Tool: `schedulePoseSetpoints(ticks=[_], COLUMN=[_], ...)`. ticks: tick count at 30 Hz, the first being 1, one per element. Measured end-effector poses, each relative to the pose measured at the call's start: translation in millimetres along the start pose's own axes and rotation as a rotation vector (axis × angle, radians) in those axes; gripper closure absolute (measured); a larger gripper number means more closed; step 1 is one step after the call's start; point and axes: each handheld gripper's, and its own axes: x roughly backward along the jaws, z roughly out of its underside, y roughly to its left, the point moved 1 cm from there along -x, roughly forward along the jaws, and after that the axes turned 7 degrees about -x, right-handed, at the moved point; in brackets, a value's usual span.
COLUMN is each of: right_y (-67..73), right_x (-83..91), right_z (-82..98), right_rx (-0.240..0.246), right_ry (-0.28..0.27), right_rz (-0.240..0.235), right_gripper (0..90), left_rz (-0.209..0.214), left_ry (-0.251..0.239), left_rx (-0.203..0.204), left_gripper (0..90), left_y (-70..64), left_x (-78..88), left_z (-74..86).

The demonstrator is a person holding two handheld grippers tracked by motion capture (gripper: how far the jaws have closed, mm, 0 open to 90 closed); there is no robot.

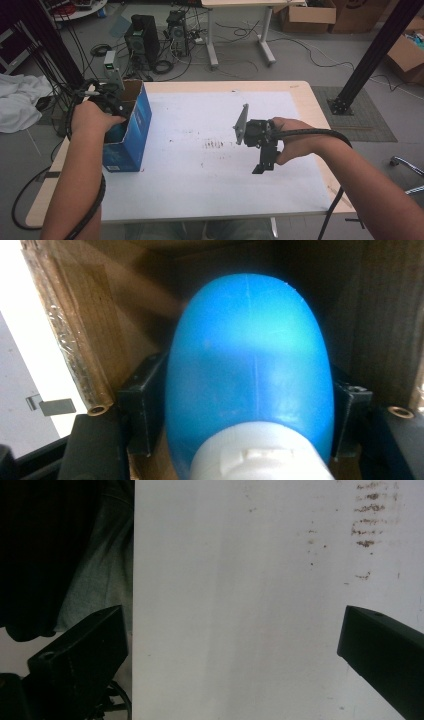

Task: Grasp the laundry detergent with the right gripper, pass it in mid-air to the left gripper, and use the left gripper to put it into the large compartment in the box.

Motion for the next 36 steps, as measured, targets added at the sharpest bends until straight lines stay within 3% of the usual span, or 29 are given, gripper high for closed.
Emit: schedulePoseSetpoints(ticks=[11, 20, 36], right_y=[2.0, 2.1, 1.3], right_x=[-0.8, -1.6, -2.3], right_z=[-0.6, -1.5, -1.4], right_rx=[0.001, 0.008, 0.008], right_ry=[-0.004, -0.005, -0.005], right_rz=[-0.001, 0.000, -0.003], right_gripper=[0.0, 0.0, 0.0], left_rz=[-0.026, -0.028, -0.048], left_ry=[-0.005, -0.004, -0.036], left_rx=[-0.019, -0.007, -0.027], left_gripper=[30.8, 28.1, 16.5], left_y=[-4.3, -3.1, -5.3], left_x=[15.2, 19.9, 58.3], left_z=[1.4, 3.7, 7.5])
